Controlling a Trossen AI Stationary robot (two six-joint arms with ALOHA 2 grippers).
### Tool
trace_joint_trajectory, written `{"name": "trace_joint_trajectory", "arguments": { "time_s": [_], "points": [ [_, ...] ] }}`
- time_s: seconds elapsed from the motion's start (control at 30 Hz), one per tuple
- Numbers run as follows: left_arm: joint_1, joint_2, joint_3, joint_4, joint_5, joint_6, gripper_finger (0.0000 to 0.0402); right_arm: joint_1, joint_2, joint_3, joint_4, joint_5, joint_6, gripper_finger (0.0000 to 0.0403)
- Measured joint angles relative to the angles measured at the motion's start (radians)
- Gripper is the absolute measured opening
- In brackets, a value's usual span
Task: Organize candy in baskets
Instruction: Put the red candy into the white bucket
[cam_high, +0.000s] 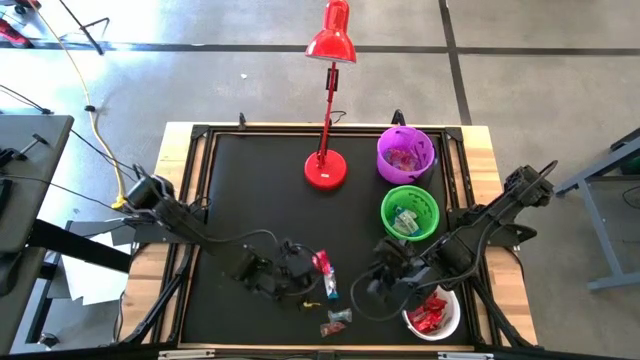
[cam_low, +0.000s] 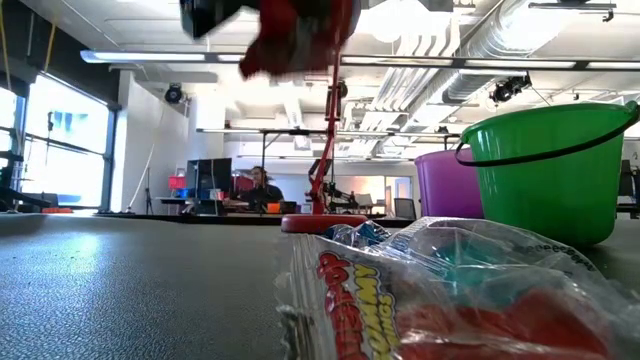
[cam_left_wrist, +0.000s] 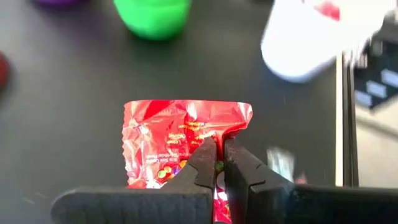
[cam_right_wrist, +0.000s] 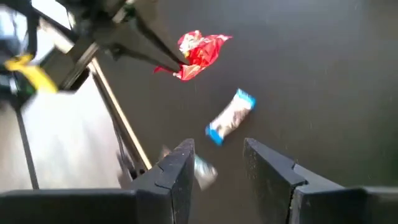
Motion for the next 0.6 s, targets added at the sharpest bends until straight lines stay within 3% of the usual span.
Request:
{"name": "trace_joint_trajectory", "arguments": {
  "time_s": [0.17, 0.37, 0.6],
  "points": [
    [-0.019, -0.088, 0.003, 0.009, -0.165, 0.082, 0.0000, -0.037, 0.000, 0.000, 0.115, 0.067, 0.016, 0.0133],
    [-0.029, -0.119, 0.003, 0.040, -0.199, 0.241, 0.0000, -0.104, 0.000, 0.000, 0.318, 0.072, -0.008, 0.0133],
    [-0.042, -0.119, 0.003, 0.053, -0.310, 0.373, 0.0000, -0.166, 0.000, 0.000, 0.388, 0.018, 0.014, 0.0133]
  ]
}}
